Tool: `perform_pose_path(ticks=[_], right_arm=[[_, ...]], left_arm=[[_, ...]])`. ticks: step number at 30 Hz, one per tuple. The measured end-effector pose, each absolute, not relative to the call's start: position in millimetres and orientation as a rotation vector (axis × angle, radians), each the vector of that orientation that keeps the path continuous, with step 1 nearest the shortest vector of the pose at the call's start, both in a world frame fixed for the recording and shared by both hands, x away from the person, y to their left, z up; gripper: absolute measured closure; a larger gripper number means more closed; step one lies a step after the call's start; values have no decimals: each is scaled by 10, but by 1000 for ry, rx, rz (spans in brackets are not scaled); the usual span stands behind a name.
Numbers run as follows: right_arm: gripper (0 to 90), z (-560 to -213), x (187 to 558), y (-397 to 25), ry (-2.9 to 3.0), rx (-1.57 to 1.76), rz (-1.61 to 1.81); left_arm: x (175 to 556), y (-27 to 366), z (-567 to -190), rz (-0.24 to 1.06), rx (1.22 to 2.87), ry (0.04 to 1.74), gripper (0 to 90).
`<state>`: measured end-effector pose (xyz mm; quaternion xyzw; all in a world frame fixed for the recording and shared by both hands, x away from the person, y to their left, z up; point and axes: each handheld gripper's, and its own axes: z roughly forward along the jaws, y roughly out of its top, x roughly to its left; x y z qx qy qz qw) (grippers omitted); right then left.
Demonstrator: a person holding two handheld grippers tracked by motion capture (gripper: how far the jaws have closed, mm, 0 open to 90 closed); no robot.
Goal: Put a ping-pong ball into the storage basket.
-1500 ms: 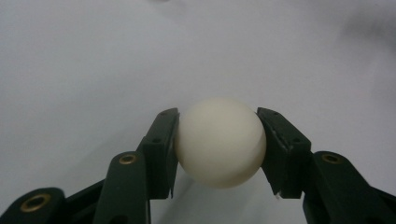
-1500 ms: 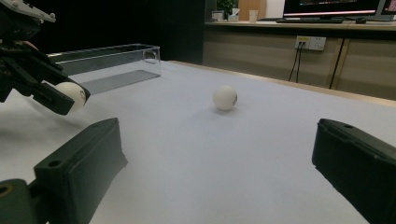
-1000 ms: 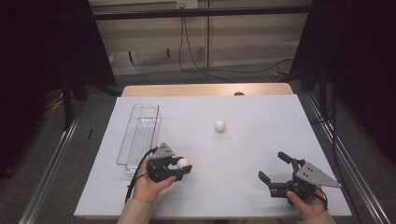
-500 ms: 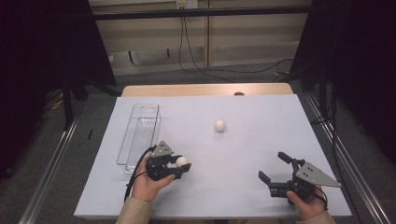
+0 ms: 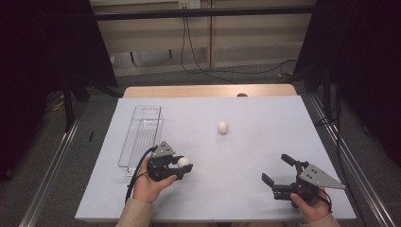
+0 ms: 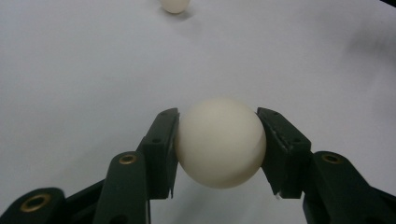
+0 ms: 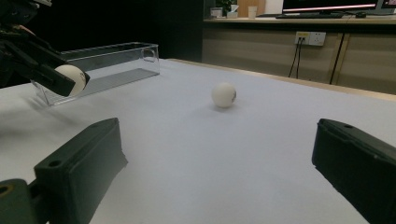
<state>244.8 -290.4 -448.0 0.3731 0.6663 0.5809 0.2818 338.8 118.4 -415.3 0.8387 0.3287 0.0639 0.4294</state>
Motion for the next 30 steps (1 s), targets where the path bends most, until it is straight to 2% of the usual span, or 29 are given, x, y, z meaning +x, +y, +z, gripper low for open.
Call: perform_pose_path(ticks=[30], right_arm=[[14, -4472, 2451, -2915, 1787, 1001, 1556]], left_arm=[[3436, 1266, -4067, 169, 2067, 856, 510]])
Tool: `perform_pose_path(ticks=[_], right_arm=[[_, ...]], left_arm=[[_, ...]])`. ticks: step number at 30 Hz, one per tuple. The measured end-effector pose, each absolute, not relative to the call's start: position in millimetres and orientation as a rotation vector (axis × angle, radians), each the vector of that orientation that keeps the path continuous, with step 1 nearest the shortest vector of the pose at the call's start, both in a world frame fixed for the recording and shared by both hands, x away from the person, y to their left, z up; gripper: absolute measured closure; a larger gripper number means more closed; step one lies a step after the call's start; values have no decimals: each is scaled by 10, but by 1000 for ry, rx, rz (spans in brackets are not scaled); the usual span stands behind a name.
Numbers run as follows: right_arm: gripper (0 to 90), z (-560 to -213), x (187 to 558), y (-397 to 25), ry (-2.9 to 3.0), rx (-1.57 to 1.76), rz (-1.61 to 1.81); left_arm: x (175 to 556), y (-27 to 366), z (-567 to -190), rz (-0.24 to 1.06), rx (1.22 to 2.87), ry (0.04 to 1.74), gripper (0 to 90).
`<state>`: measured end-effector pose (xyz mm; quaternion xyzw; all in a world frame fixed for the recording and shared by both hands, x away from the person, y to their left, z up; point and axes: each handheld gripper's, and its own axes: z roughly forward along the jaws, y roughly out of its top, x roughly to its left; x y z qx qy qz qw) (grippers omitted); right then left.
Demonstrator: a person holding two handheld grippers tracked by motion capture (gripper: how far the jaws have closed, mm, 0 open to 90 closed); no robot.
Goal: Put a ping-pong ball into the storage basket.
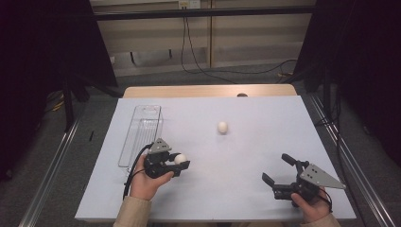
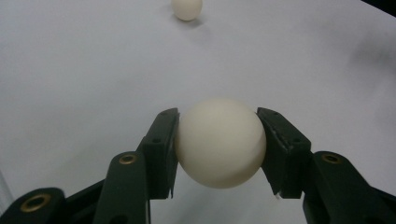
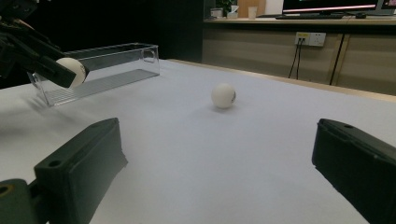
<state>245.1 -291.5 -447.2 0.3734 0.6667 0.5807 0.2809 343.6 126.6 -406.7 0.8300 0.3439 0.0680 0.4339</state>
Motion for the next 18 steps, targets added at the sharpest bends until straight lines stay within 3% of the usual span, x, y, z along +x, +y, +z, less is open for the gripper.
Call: perform_pose_path(ticks=[18], right_arm=[[14, -4474, 2452, -2922, 1778, 1005, 1555]], left_arm=[[3447, 1278, -4036, 163, 2072, 865, 510]])
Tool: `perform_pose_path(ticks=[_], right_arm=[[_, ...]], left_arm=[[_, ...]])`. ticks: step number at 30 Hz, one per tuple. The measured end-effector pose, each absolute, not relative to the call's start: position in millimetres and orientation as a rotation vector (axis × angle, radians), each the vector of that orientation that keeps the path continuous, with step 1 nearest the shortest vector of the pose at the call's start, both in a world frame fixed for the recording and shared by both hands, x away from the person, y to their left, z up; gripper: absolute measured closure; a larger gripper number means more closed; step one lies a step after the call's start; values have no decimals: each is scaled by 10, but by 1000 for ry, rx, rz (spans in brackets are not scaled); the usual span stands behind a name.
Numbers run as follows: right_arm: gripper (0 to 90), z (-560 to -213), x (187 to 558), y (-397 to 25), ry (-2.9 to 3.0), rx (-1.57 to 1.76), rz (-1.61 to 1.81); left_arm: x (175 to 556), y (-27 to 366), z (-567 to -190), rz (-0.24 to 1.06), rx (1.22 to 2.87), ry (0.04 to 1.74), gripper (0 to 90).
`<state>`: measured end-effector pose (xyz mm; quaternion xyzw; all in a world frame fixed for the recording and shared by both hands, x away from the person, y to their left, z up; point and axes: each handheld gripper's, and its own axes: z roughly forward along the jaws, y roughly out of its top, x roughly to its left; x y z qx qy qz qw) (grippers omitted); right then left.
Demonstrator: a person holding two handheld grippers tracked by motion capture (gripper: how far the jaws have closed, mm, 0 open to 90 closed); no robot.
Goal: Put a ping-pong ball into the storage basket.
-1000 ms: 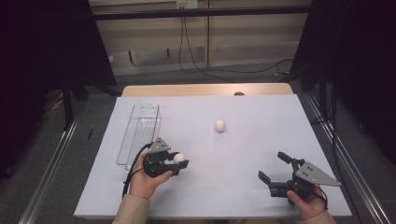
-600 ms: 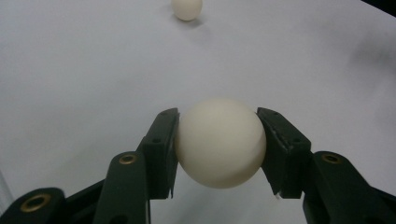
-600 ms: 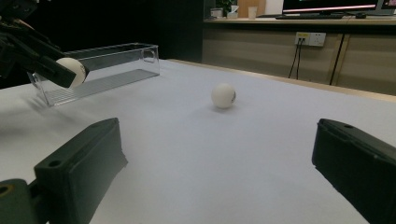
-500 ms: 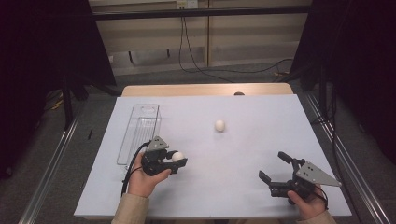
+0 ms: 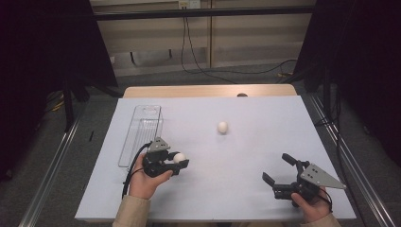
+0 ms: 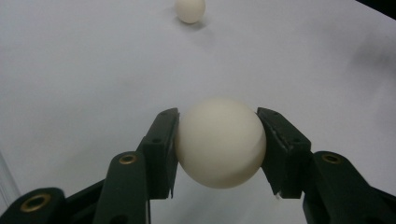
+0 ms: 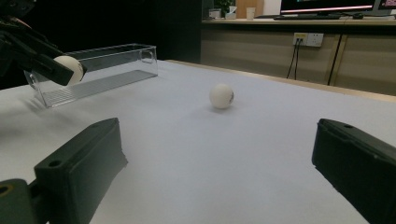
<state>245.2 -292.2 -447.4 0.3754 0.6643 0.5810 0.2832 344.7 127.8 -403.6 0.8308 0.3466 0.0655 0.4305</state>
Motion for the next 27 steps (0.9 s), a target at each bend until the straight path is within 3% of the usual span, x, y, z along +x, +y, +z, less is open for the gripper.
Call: perform_pose_path(ticks=[27], right_arm=[[14, -4468, 2453, -2923, 1776, 1002, 1554]], left_arm=[[3492, 1352, -3977, 179, 2053, 905, 510]])
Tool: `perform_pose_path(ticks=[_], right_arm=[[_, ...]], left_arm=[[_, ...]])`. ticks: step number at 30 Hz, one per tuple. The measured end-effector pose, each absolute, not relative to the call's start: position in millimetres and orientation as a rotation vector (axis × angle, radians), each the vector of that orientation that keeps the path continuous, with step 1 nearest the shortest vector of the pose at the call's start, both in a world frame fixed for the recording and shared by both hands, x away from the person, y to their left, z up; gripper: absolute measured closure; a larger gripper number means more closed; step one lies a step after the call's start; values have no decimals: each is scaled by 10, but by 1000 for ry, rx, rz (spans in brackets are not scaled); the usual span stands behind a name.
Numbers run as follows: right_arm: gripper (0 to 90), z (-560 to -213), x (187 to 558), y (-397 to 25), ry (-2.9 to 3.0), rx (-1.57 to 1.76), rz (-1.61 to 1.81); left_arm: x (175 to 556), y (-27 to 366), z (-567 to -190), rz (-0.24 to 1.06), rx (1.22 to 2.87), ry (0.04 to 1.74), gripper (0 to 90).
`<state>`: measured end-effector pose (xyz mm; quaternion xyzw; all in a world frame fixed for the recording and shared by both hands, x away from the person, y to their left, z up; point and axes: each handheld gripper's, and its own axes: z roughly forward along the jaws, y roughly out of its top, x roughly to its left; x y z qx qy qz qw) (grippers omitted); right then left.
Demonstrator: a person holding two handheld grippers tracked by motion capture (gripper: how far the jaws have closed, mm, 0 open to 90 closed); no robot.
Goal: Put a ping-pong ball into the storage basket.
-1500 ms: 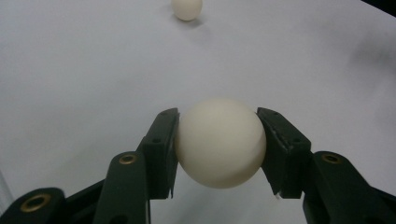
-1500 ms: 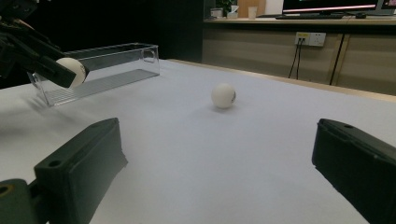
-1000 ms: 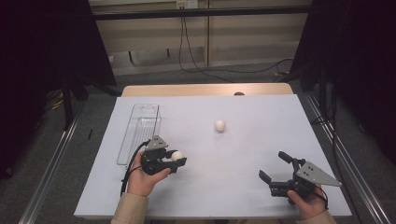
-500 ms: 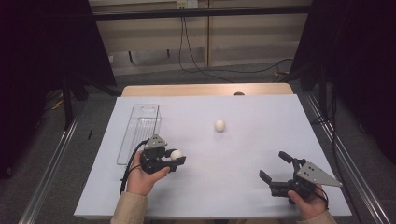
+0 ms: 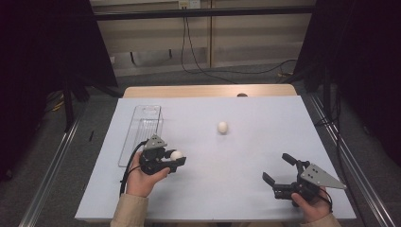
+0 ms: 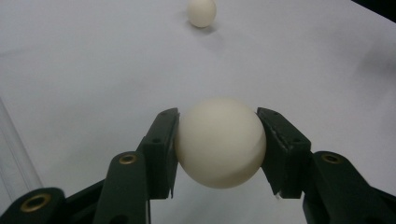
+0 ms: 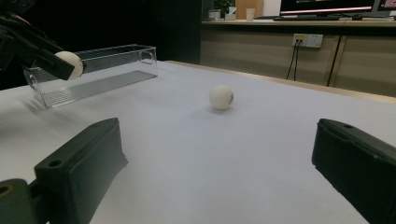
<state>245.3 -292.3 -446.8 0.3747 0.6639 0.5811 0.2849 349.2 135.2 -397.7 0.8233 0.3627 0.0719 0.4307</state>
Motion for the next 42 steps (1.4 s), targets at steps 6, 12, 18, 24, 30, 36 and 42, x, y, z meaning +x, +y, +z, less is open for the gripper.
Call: perform_pose_path(ticks=[6, 12, 18, 24, 30, 36, 42], right_arm=[[15, -4469, 2452, -2920, 1776, 1007, 1559], [15, -4466, 2447, -2926, 1773, 1005, 1558], [15, -4464, 2447, -2929, 1769, 1008, 1558], [14, -4467, 2453, -2928, 1772, 1009, 1560], [15, -4468, 2454, -2930, 1770, 1011, 1562], [15, -4466, 2451, -2929, 1770, 1010, 1563], [15, -4465, 2452, -2930, 1767, 1010, 1564]], left_arm=[[3515, 1393, -3958, 181, 2043, 913, 510], [3514, 1395, -3943, 185, 2046, 917, 511], [3532, 1407, -3937, 185, 2040, 930, 510], [3541, 1426, -3927, 191, 2034, 932, 510], [3551, 1445, -3909, 196, 2031, 940, 510], [3560, 1482, -3888, 203, 2021, 947, 510], [3572, 1487, -3889, 203, 2021, 957, 511]])
